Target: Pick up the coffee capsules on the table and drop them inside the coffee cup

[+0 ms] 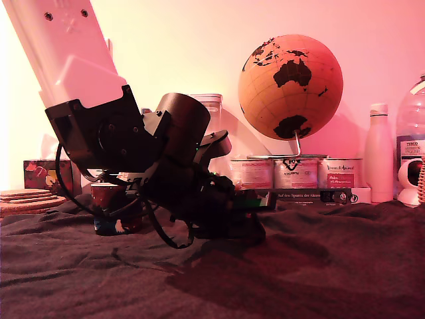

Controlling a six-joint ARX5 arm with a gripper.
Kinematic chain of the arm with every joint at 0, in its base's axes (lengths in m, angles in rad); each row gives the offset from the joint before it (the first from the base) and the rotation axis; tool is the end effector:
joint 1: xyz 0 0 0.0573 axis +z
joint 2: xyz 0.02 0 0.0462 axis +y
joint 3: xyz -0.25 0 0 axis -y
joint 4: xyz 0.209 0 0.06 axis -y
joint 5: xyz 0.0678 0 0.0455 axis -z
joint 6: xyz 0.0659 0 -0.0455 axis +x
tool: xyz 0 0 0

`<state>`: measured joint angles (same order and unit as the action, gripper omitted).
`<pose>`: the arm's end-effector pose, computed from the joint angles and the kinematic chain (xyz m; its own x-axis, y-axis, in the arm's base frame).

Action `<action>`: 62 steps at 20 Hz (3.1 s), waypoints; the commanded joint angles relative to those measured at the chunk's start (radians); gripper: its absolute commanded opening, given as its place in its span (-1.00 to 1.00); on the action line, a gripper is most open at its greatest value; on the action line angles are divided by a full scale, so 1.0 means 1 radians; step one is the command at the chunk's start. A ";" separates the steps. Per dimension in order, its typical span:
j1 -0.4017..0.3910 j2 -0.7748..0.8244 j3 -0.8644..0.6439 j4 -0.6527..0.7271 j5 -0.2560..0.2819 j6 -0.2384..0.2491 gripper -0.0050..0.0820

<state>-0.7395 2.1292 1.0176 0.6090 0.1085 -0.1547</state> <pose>0.3023 -0.2854 0.0906 0.5707 -0.6671 -0.4789 0.6764 0.7125 -0.1866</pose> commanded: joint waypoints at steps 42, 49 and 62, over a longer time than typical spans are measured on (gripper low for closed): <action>0.459 -0.430 -0.004 -0.517 0.096 0.259 -0.57; 0.480 -0.430 -0.004 -0.534 0.116 0.233 -0.57; 0.482 -0.430 -0.003 -0.563 0.116 0.196 0.22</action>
<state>-0.2592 1.7157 1.0180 0.0448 0.2192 0.0475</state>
